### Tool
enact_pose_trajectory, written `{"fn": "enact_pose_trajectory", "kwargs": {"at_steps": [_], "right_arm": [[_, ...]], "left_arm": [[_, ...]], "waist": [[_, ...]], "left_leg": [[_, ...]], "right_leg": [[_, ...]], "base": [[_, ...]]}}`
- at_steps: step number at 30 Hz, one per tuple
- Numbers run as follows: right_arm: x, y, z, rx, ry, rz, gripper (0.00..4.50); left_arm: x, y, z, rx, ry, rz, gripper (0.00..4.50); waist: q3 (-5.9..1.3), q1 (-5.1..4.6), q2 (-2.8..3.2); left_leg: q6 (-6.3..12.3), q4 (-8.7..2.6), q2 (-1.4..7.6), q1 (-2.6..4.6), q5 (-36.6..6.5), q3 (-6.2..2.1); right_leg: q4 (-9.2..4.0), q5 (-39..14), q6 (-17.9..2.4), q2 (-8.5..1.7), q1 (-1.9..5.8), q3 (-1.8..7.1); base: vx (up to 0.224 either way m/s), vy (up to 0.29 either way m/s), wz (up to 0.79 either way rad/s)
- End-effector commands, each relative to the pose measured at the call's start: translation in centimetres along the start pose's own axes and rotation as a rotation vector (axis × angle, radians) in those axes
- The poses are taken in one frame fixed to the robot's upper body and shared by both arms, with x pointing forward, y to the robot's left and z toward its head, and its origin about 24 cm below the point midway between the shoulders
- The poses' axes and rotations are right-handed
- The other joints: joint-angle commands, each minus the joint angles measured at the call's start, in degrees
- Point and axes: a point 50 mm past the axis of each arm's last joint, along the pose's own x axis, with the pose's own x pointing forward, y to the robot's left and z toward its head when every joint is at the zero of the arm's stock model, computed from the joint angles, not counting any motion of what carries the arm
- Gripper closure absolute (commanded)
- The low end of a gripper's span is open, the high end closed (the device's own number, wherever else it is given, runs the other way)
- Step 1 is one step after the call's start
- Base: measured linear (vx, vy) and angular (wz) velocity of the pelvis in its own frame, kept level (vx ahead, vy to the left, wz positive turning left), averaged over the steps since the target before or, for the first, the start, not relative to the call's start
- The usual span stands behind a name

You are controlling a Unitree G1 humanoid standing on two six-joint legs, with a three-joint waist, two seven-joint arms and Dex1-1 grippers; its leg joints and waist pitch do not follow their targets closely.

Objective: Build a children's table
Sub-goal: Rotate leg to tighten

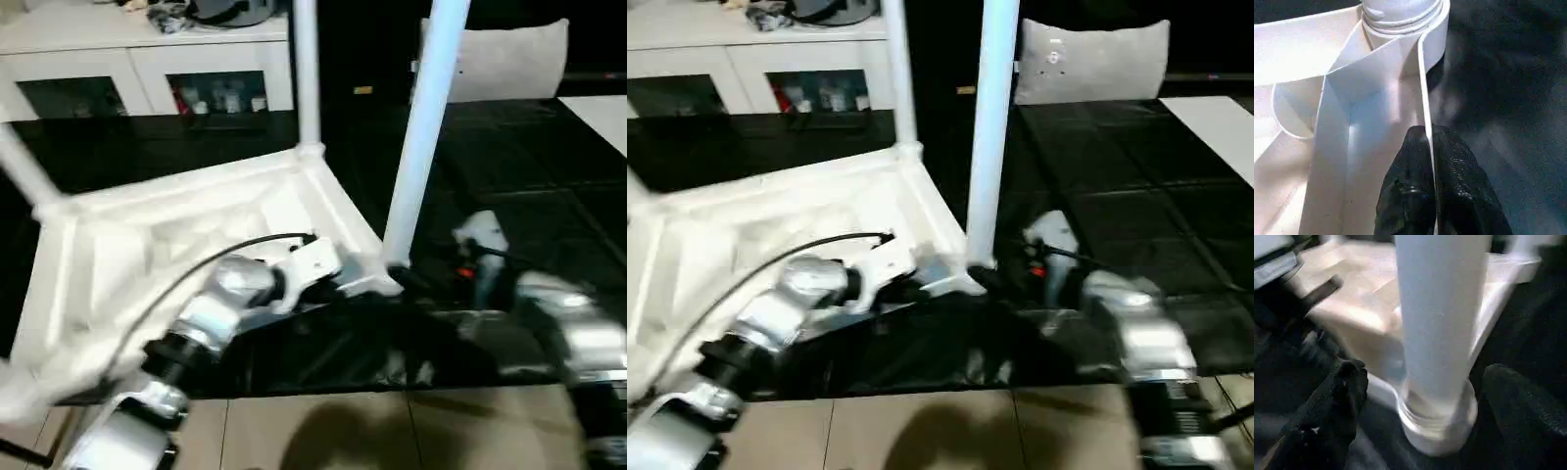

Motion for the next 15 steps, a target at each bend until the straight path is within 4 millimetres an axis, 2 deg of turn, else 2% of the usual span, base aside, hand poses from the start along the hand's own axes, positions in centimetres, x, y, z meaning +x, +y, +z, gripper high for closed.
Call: {"fn": "enact_pose_trajectory", "kwargs": {"at_steps": [1,4,8,12,14,15], "right_arm": [[0.0,0.9,0.5,-0.038,0.000,0.122,0.22],[-0.6,1.2,0.4,-0.082,0.052,0.250,0.22],[-0.4,1.8,0.4,-0.083,0.076,0.373,0.59],[0.1,2.6,0.4,-0.060,0.083,0.473,1.03],[0.4,2.9,0.2,-0.045,0.094,0.524,1.10],[0.4,3.0,0.1,-0.044,0.095,0.526,1.31]], "left_arm": [[0.0,-0.7,0.4,0.097,0.003,-0.121,4.50],[-0.8,-1.2,-0.3,0.158,0.033,-0.253,4.50],[-1.2,-1.4,-0.3,0.197,0.048,-0.344,4.50],[-1.4,-1.8,-0.2,0.244,0.068,-0.435,4.50],[-1.6,-2.1,-0.2,0.266,0.079,-0.483,4.50],[-1.6,-2.1,-0.2,0.267,0.079,-0.485,4.50]], "waist": [[-3.50,0.45,-0.93],[-3.60,1.39,-0.88],[-3.61,2.45,-1.10],[-3.61,2.78,-1.19],[-3.62,2.92,-1.18],[-3.61,2.95,-1.17]], "left_leg": [[7.86,-3.08,4.12,-0.33,-0.4,-1.69],[8.17,-3.04,4.46,-0.23,0.1,-1.74],[8.01,-3.06,4.72,-0.10,0.6,-1.64],[7.30,-3.15,4.76,-0.10,0.4,-1.64],[7.12,-3.12,4.69,-0.18,0.5,-1.64],[7.06,-3.15,4.70,-0.14,0.4,-1.65]], "right_leg": [[-3.78,-16.7,3.0,-6.46,3.71,4.71],[-3.46,-15.7,2.3,-6.57,3.57,4.82],[-3.16,-15.1,1.4,-6.72,3.45,5.02],[-3.25,-16.2,1.4,-6.83,3.52,5.02],[-3.21,-16.2,1.5,-6.85,3.56,5.00],[-3.24,-16.4,1.5,-6.79,3.54,4.97]], "base": [[0.000,0.000,0.00],[0.000,0.000,0.00],[0.000,0.000,0.00],[0.000,0.000,0.00],[0.000,0.000,0.00],[0.000,0.000,0.00]]}}
